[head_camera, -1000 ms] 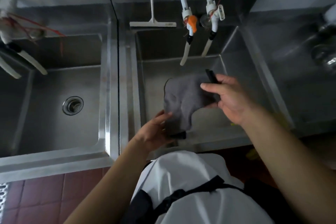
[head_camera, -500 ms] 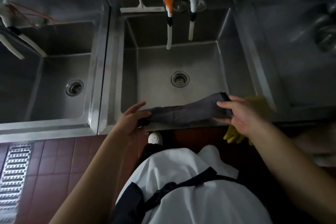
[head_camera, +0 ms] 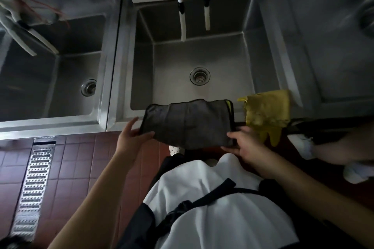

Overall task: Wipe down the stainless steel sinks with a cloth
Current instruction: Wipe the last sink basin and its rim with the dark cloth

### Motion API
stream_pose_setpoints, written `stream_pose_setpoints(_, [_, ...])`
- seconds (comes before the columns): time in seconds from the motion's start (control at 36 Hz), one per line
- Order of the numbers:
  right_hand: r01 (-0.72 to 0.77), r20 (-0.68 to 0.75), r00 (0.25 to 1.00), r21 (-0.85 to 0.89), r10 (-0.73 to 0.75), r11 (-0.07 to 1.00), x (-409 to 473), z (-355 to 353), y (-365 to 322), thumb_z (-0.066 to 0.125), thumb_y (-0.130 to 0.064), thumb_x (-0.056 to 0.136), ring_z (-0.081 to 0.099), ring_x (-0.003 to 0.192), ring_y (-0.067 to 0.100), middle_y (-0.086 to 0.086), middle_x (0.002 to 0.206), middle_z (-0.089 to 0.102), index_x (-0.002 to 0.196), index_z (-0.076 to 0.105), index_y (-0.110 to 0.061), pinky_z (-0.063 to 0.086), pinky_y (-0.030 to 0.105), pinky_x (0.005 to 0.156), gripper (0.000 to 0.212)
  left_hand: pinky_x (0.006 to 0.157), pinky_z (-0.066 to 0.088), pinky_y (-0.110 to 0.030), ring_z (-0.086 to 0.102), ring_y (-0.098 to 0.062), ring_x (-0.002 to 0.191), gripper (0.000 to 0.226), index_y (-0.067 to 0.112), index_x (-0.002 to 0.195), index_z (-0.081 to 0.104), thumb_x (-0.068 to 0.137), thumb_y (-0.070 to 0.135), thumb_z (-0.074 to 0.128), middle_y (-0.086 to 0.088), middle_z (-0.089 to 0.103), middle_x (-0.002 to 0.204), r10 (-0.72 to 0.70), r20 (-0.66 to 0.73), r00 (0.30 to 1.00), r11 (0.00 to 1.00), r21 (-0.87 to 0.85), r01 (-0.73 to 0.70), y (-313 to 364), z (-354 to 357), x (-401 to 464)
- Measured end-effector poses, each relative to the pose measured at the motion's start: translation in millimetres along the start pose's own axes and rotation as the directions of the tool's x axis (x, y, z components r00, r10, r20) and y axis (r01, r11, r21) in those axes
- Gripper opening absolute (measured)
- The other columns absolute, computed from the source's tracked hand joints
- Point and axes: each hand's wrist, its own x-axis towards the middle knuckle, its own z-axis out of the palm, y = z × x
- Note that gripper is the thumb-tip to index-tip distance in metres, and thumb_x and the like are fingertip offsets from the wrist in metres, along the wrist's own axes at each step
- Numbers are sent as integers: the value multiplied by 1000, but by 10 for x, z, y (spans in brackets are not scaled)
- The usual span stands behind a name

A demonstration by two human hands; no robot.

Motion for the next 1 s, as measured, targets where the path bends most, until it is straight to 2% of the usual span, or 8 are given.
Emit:
stream_pose_setpoints(0.17, [192, 22, 981, -52, -191, 980, -59, -5, -55, 57, 8, 93, 60, 91, 33, 2, 106, 45, 108, 50, -24, 60, 41, 52, 37, 80, 58, -32, 71, -24, 92, 67, 13, 134, 57, 74, -7, 79, -15, 70, 113, -126, -306, 943, 989, -111, 96, -130, -9, -90])
stream_pose_setpoints(0.28, [304, 167, 943, -78, -288, 949, -171, -16, -63, 46, 9, 97, 67, 95, 35, 12, 112, 60, 93, 71, -11, 61, 37, 56, 33, 47, 51, -14, 63, -9, 53, 29, -7, 120, 58, 92, -1, 63, -8, 67, 76, -353, -80, 932, 909, -264, 322, -136, 38, -112])
stream_pose_setpoints(0.36, [355, 290, 900, -54, -326, 933, -193, -44, -66, 37, 19, 90, 73, 92, 34, 16, 115, 64, 102, 74, -11, 62, 39, 65, 50, 57, 55, -14, 68, -11, 65, 19, -1, 112, 60, 98, -4, 49, -10, 71, 84, -377, 63, 924, 866, -331, 376, -129, 89, -155])
stream_pose_setpoints(0.42, [443, 324, 863, -119, -387, 889, -191, -49, -67, 38, 25, 86, 71, 97, 31, 11, 121, 60, 107, 71, -16, 63, 39, 68, 56, 53, 58, -21, 66, -20, 74, 26, 0, 115, 63, 91, -8, 58, -17, 67, 98, -368, -37, 929, 866, -379, 328, -105, 99, -194])
stream_pose_setpoints(0.53, [765, 386, 624, -481, -680, 429, -200, -104, -117, 61, 17, 85, 66, 106, 25, 8, 113, 67, 109, 70, -14, 56, 36, 91, 40, 51, 56, -26, 69, -25, 68, 35, 10, 105, 70, 76, -9, 74, -15, 70, 87, -245, -351, 904, 914, -395, 95, 89, 32, -244])
stream_pose_setpoints(0.67, [880, 536, 378, -460, -755, 114, -352, -121, -430, 74, 6, 82, 61, 99, 18, 2, 102, 59, 101, 77, -7, 45, 12, 89, 24, 80, 61, -37, 74, -23, 82, 42, 36, 100, 71, 76, 1, 76, -4, 73, 88, 57, -390, 919, 977, -170, -132, 616, -122, -331])
stream_pose_setpoints(0.86, [931, 780, 149, -318, -608, -180, -1047, 206, -955, 76, -19, 84, 13, 151, 4, -12, 157, 32, 97, 80, -26, 10, 18, 116, 15, 64, 58, -20, 75, -12, 85, 42, 40, 105, 72, 80, 6, 78, 5, 78, 91, 447, -34, 894, 892, 96, -442, 1574, 107, -833])
stream_pose_setpoints(1.0, [974, 854, 96, -186, -511, -128, -1456, 539, -1211, 76, -27, 84, 25, 145, -5, -23, 155, 33, 99, 79, -34, 27, 25, 115, 16, 75, 60, -32, 75, -21, 92, 49, 31, 119, 68, 81, 1, 77, -4, 77, 99, 537, 295, 791, 823, 21, -567, 2056, 430, -1228])
